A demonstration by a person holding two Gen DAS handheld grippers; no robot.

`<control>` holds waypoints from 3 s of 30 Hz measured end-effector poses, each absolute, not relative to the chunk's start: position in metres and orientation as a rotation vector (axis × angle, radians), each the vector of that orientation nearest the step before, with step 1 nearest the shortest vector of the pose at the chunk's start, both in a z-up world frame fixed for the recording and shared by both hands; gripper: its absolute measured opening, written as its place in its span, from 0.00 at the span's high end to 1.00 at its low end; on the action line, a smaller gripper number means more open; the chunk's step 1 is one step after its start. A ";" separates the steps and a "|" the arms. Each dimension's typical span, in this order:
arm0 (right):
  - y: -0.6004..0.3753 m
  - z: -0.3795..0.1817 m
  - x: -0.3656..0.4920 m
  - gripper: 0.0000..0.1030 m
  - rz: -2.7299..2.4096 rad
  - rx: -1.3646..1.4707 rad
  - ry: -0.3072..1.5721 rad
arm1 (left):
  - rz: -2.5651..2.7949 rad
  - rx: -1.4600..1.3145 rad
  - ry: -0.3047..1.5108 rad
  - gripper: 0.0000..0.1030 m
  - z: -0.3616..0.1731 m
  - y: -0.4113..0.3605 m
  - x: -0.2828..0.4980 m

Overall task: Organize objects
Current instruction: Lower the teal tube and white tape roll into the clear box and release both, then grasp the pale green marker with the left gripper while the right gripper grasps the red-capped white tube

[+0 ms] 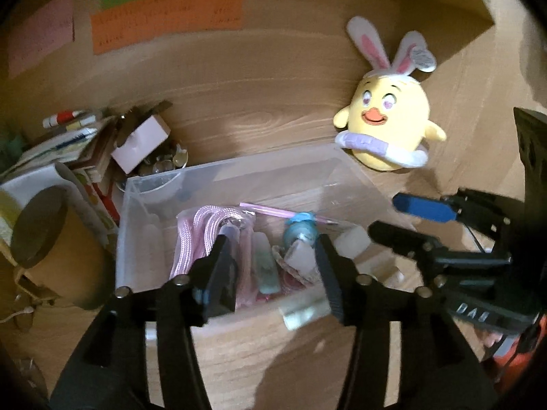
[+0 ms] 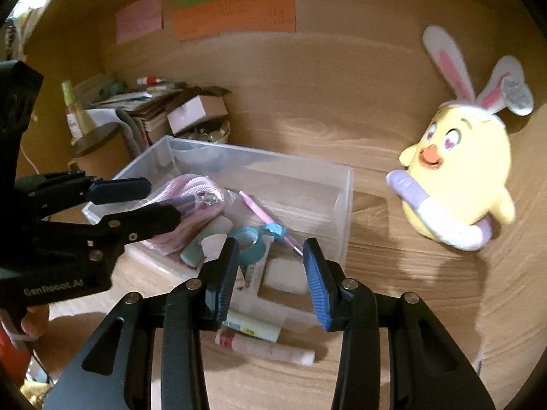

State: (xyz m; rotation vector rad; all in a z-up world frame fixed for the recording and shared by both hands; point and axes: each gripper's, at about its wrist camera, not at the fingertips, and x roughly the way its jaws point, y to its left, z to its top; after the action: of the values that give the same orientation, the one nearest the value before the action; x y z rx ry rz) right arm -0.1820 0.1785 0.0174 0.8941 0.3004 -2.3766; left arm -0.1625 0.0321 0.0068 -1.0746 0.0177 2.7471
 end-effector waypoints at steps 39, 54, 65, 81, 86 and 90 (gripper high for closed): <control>0.174 -0.045 -0.176 0.44 -2.032 1.139 0.234 | 2.518 -1.323 0.190 0.39 -0.081 0.070 -0.143; 0.170 -0.024 -0.151 0.44 -2.061 1.013 0.399 | 2.581 -1.214 0.287 0.42 -0.054 0.052 -0.120; 0.189 -0.048 -0.168 0.44 -2.087 1.087 0.442 | 2.496 -1.265 0.261 0.42 -0.070 0.072 -0.152; 0.193 -0.049 -0.160 0.46 -2.075 1.047 0.554 | 2.421 -1.247 0.331 0.50 -0.066 0.088 -0.143; 0.192 -0.057 -0.154 0.46 -2.043 1.067 0.562 | 2.391 -1.302 0.316 0.68 -0.079 0.090 -0.152; 0.197 -0.062 -0.148 0.68 -2.049 1.081 0.564 | 2.396 -1.288 0.302 0.75 -0.078 0.090 -0.147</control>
State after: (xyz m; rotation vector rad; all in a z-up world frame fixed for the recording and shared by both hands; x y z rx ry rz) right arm -0.1476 0.1965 -0.0624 1.0810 0.5641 -2.0489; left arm -0.1472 0.0904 -0.0783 -1.2877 0.3025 2.3957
